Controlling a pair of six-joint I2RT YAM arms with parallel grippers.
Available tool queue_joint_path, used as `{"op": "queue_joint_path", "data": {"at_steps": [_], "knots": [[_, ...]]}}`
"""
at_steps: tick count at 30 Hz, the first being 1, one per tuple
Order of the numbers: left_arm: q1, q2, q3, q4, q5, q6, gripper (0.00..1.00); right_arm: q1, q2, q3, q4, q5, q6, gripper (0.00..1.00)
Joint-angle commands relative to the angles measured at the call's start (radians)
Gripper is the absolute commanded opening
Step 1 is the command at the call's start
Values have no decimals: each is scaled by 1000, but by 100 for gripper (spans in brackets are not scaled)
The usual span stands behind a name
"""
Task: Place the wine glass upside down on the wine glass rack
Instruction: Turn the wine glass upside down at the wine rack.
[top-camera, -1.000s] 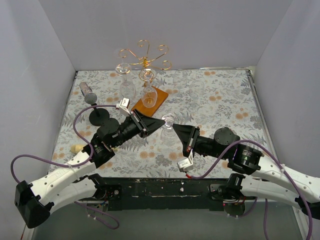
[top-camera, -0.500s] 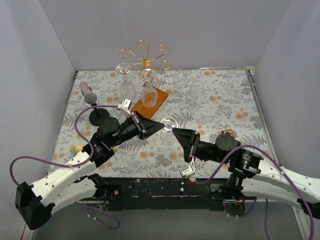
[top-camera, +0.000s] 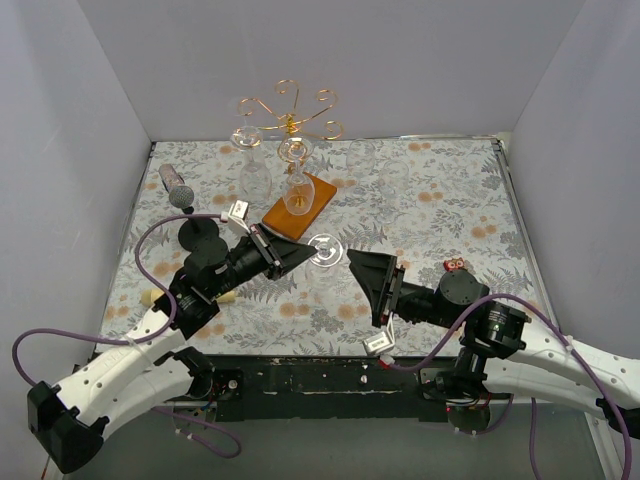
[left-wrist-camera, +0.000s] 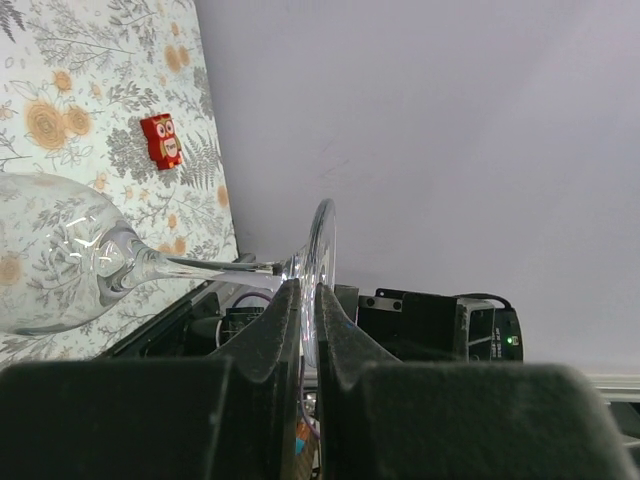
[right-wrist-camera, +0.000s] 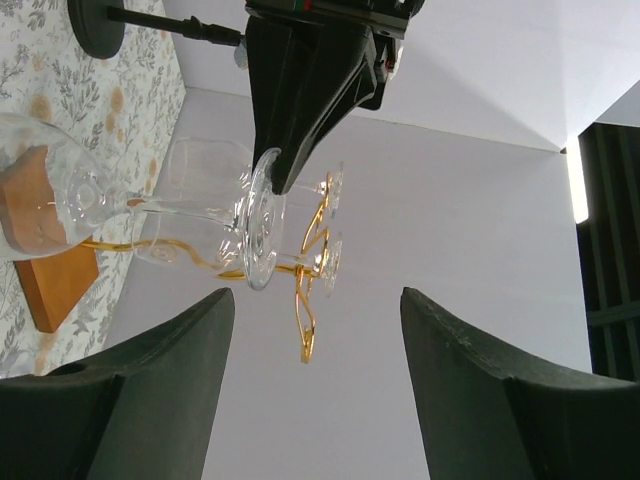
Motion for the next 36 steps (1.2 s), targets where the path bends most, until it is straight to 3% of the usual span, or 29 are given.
{"op": "queue_joint_path", "data": {"at_steps": [1,8,17,22,29,36], "knots": [[16,-37,86,-28,19,56,0,6,-9,35,-9,74,55,76],[37,-35,158,-134,65,108,0,-77,49,152,-78,133,346,81],[47,-15,241,-178,133,128,0,-356,231,439,-269,153,808,80],[50,0,298,-198,149,153,0,-540,316,549,-380,63,1061,82],[51,19,361,-212,174,170,0,-811,428,663,-500,-161,1290,82],[53,34,417,-198,199,168,0,-1026,419,542,-462,-310,1411,82]]}}
